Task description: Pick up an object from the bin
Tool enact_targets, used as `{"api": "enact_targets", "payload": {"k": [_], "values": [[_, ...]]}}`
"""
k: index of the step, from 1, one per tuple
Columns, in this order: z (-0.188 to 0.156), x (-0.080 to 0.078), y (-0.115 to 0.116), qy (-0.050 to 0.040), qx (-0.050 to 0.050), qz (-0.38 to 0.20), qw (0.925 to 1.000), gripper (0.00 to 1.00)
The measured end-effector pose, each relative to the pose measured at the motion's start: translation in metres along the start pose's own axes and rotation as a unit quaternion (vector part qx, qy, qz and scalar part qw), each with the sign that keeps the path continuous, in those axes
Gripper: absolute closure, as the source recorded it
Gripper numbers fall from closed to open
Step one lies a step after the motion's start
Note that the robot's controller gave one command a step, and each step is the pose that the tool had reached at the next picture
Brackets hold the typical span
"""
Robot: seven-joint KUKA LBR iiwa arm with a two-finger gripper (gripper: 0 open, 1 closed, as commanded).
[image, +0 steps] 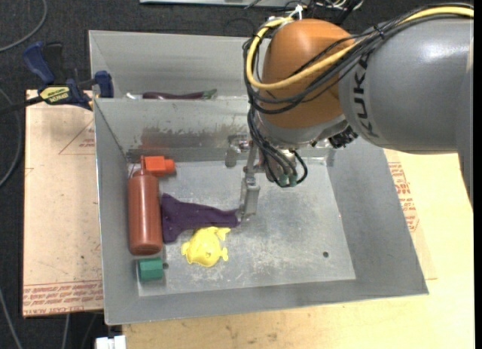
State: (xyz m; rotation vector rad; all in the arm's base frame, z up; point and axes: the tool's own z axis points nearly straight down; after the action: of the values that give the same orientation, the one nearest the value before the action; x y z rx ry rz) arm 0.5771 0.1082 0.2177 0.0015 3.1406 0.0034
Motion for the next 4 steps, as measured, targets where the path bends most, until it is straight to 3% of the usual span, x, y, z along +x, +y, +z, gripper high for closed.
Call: {"api": "enact_targets", "payload": {"k": [1,3,4], "values": [[0.0,0.0,0.0,0.0,0.0,0.0,1.0,0.0],[0.087,0.006,0.007,-0.0023,0.0,-0.051,0.9987,0.0],[0.107,0.005,0.007,-0.0001,0.0,-0.061,0.9981,0.0]]}}
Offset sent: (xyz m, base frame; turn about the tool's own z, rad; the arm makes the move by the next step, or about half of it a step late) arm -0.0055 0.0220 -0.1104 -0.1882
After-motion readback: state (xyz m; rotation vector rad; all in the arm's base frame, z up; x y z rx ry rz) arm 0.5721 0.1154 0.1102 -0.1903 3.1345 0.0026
